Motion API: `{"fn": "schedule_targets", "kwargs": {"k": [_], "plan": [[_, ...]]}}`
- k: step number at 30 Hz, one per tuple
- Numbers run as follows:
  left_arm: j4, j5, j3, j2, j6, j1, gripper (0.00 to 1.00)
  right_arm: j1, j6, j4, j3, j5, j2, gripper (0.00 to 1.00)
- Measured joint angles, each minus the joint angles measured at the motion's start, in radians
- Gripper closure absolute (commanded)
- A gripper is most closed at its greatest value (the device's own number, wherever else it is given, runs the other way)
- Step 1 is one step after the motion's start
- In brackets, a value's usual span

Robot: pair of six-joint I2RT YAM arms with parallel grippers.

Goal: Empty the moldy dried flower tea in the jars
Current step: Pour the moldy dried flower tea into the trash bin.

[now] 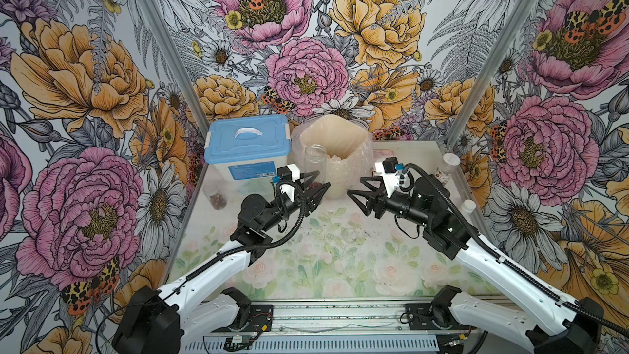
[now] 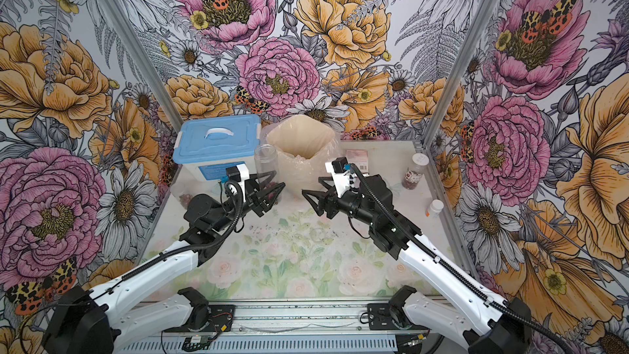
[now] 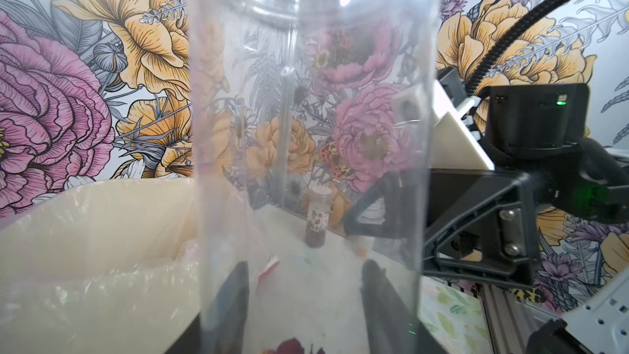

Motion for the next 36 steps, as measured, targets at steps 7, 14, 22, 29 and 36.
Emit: {"fn": "schedule_targets", "kwargs": {"k": [7, 14, 22, 29, 36], "plan": [[0.158, 0.038, 0.04, 0.139, -0.11, 0.002, 0.47, 0.051, -0.011, 0.079, 0.103, -0.014, 0.065, 0.23], [0.223, 0.049, 0.047, 0.195, -0.161, 0.002, 0.48, 0.074, -0.039, 0.053, 0.224, -0.013, 0.185, 0.22], [0.244, 0.049, 0.047, 0.195, -0.164, -0.003, 0.47, 0.083, -0.053, 0.015, 0.291, -0.041, 0.285, 0.22], [0.209, 0.049, 0.047, 0.191, -0.145, -0.018, 0.47, 0.106, -0.058, 0.015, 0.349, -0.063, 0.356, 0.26], [0.164, 0.048, 0.047, 0.168, -0.114, -0.03, 0.45, 0.113, -0.065, 0.027, 0.375, -0.056, 0.394, 0.44]]}}
